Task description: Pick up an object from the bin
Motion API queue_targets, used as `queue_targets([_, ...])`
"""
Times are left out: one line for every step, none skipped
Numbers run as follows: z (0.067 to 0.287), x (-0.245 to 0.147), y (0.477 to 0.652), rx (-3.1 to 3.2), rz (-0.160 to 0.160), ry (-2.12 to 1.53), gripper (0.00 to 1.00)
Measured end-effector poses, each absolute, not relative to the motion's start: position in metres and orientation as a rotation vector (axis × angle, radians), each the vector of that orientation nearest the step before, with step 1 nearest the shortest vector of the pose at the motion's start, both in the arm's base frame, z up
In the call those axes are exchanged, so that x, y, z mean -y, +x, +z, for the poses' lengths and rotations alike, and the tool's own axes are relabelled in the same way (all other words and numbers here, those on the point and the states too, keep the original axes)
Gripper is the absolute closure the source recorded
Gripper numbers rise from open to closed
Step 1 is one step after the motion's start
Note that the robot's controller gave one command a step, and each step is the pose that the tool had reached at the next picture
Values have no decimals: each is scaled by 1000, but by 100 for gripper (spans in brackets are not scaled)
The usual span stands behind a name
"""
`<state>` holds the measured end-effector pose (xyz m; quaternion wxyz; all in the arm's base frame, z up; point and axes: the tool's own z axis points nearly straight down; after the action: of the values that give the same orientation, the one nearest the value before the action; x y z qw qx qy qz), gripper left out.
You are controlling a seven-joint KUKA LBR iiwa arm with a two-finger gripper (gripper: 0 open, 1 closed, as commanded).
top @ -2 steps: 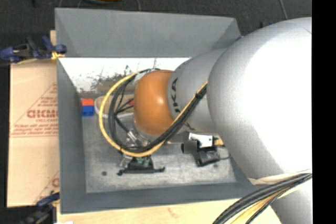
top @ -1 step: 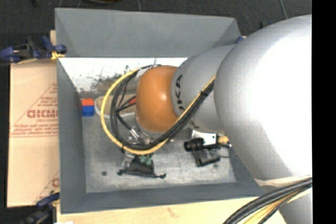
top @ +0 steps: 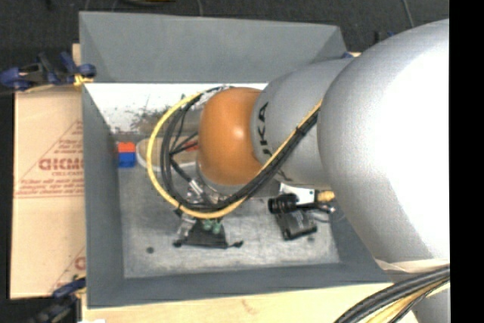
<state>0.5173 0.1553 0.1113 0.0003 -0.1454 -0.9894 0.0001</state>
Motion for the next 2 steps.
queue_targets([132, -155, 517, 3107, 1, -455, 100])
queue_targets([146, -155, 518, 3112, -2, -454, 100])
